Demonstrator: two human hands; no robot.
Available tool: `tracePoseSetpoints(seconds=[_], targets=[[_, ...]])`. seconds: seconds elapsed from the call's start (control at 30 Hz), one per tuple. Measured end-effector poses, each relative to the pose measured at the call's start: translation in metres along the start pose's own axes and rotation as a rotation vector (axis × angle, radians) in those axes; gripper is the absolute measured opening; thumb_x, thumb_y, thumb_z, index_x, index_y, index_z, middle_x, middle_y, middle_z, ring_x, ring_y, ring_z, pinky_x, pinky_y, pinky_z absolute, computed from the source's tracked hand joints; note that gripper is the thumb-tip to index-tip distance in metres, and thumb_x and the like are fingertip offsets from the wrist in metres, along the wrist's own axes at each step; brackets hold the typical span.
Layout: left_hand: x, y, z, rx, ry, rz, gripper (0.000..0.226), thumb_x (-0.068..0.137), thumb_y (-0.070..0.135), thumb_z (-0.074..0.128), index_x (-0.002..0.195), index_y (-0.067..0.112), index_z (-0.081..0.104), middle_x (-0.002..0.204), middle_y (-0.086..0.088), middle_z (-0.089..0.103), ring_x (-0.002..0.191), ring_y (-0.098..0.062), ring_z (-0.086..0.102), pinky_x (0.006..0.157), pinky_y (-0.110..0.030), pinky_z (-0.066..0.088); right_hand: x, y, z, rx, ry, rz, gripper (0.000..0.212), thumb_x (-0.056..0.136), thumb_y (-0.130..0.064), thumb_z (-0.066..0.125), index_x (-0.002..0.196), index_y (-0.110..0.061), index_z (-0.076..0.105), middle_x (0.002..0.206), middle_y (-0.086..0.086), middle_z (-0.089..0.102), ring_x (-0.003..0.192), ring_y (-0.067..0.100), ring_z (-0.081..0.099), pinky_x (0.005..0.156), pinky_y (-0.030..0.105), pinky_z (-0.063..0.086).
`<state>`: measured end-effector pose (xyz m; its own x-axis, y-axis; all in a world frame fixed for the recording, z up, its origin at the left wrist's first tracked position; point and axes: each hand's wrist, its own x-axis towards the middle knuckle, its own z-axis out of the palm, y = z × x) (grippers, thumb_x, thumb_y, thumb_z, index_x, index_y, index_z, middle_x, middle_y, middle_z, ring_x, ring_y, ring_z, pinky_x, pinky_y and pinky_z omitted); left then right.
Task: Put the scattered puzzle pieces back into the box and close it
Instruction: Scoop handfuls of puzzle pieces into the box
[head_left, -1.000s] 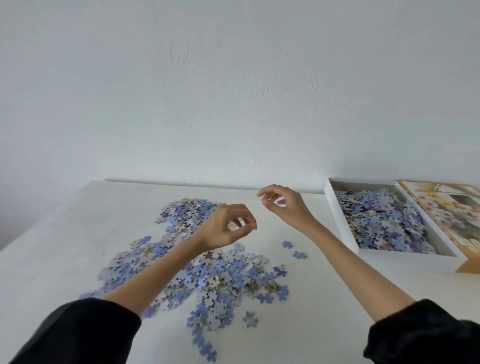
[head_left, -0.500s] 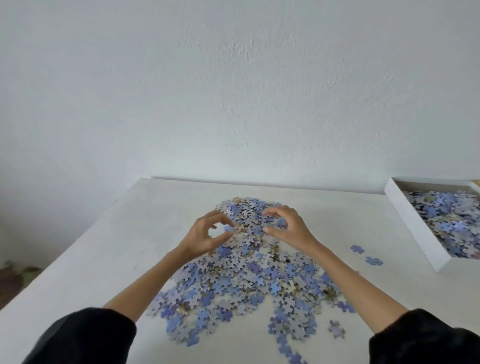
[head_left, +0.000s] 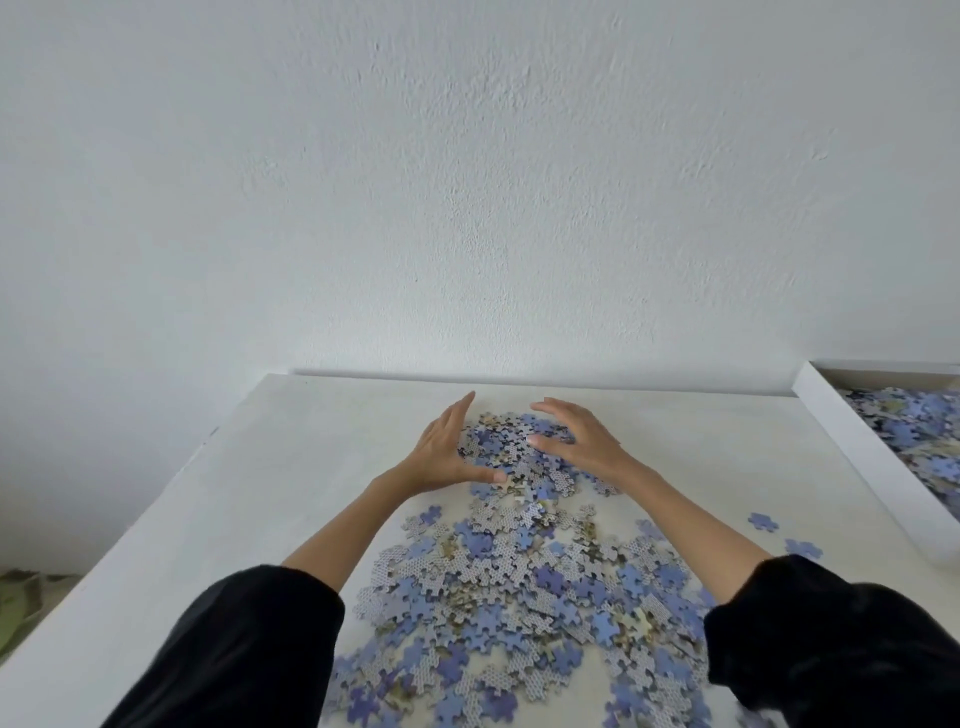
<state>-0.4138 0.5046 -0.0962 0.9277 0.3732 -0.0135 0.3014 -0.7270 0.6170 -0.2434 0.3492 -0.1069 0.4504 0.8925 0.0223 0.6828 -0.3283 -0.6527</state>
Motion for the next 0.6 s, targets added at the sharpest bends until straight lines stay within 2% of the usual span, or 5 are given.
tracePoseSetpoints(seconds=[0.27,0.37,0.47,0.53,0.6], targets=[[0.015,-0.007,-0.001,0.112,-0.125,0.083,0.14,0.034,0.098,0.041,0.148,0.027,0.003,0.155,-0.004,0.017,0.142,-0.022,0.016,0.116,-0.044,0.013,-0.001,-0.002,0.003,-0.016,-0.039,-0.025,0.049,0.092,-0.047,0.045,0.137,-0.031,0.037,0.149,0.001,0.03,0.139,0.019,0.02,0.112,0.044,0.016],[0.005,-0.009,0.004,0.052,-0.15,0.122,0.132,0.038,0.094,0.048,0.147,0.031,0.008,0.154,-0.001,0.02,0.14,-0.02,0.022,0.115,-0.047,0.021,-0.013,0.0,0.007,0.002,-0.044,-0.085,0.06,0.081,-0.064,0.038,0.132,-0.034,0.042,0.143,-0.004,0.039,0.133,0.014,0.032,0.11,0.047,0.025],[-0.008,-0.009,0.003,-0.058,-0.159,0.158,0.12,0.044,0.086,0.06,0.143,0.04,0.009,0.146,0.002,0.032,0.132,-0.015,0.034,0.111,-0.045,0.031,-0.024,-0.005,0.005,0.124,-0.057,-0.108,0.064,0.074,-0.066,0.039,0.129,-0.034,0.044,0.135,-0.008,0.045,0.126,0.01,0.039,0.107,0.045,0.031],[-0.012,-0.007,-0.001,-0.063,-0.156,0.162,0.124,0.043,0.086,0.061,0.144,0.039,0.006,0.145,0.0,0.03,0.132,-0.016,0.033,0.11,-0.046,0.031,-0.025,-0.012,-0.001,0.144,-0.071,-0.098,0.06,0.074,-0.066,0.044,0.127,-0.039,0.041,0.137,-0.009,0.041,0.127,0.008,0.035,0.109,0.046,0.028],[-0.016,-0.002,-0.004,-0.022,-0.192,0.133,0.138,0.036,0.089,0.058,0.147,0.031,-0.001,0.151,-0.004,0.019,0.137,-0.022,0.024,0.113,-0.049,0.023,-0.023,-0.021,-0.007,0.116,-0.168,-0.085,0.073,0.068,-0.075,0.046,0.132,-0.043,0.033,0.145,-0.007,0.031,0.131,0.008,0.026,0.111,0.044,0.022]])
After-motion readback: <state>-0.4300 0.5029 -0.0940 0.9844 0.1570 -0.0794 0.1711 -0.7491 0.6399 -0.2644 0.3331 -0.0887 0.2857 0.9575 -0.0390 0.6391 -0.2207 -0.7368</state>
